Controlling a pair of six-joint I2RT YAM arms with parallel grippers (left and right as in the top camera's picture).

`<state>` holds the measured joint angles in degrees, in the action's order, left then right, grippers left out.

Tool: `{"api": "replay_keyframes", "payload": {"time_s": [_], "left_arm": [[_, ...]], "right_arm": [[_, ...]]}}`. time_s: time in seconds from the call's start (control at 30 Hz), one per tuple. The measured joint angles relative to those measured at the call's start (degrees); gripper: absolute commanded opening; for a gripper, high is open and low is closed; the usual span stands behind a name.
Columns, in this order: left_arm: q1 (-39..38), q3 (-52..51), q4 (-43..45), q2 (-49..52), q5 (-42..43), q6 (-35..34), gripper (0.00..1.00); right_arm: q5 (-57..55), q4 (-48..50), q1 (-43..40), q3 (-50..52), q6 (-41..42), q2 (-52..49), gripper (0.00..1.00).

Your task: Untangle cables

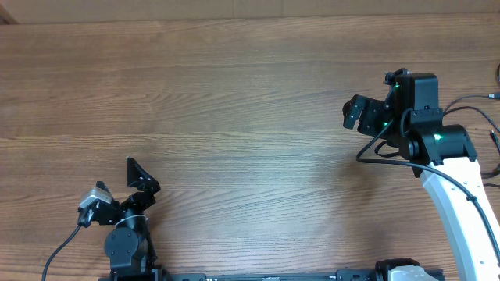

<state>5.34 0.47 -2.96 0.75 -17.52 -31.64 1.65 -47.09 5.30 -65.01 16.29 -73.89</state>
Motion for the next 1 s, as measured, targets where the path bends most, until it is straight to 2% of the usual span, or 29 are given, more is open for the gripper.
{"api": "replay_keyframes", "payload": {"time_s": [0.43,0.8,1.0], "left_arm": [[-4.2,0.0,-0.07,0.0,0.66,10.16,1.0],[-4.2,0.0,-0.57,0.0,6.43,30.32,1.0],[-4.2,0.0,-0.87,0.0,9.55,35.65,0.99]], "right_arm": [[0.02,-0.02,0.0,0.0,-0.02,0.0,1.0],[0.02,-0.04,0.0,0.0,-0.02,0.0,1.0],[0.02,-0.04,0.0,0.0,-0.02,0.0,1.0]]}}
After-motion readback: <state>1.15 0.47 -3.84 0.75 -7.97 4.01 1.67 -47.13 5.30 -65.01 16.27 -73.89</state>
